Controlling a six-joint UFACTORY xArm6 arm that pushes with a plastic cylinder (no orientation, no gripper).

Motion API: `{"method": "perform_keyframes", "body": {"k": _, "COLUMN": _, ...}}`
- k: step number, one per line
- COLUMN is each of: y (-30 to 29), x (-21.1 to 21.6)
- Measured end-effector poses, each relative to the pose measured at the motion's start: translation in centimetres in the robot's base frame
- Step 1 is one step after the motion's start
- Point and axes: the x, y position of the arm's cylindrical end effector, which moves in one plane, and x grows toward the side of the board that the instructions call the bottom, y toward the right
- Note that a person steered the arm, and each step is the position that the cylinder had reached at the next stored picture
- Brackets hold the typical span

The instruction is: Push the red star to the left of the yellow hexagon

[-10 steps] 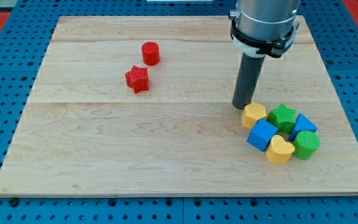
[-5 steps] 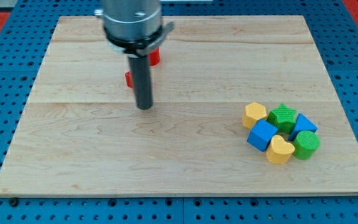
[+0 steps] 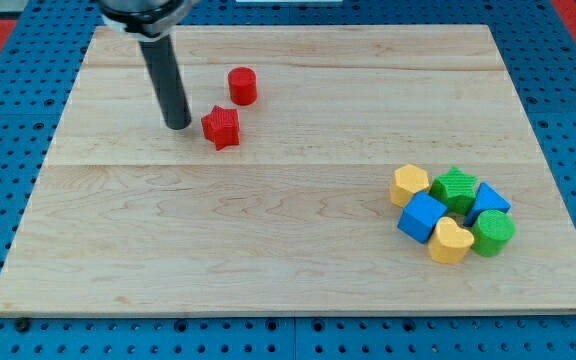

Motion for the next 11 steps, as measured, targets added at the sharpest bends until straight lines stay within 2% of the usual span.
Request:
{"method": "perform_keyframes", "body": {"k": 2, "y": 9.7, "x": 0.0}}
{"method": "perform_keyframes", "body": {"k": 4, "y": 15.4, "x": -2.7}}
{"method": "perform_keyframes", "body": {"k": 5, "y": 18.3, "x": -2.5}}
{"method": "perform_keyframes", "body": {"k": 6, "y": 18.0, "x": -2.5}}
{"method": "perform_keyframes", "body": {"k": 8, "y": 12.1, "x": -3.4}}
{"method": "perform_keyframes", "body": {"k": 10, "y": 10.0, "x": 1.5}}
{"method": "perform_keyframes", "body": {"k": 11, "y": 10.2, "x": 2.6}}
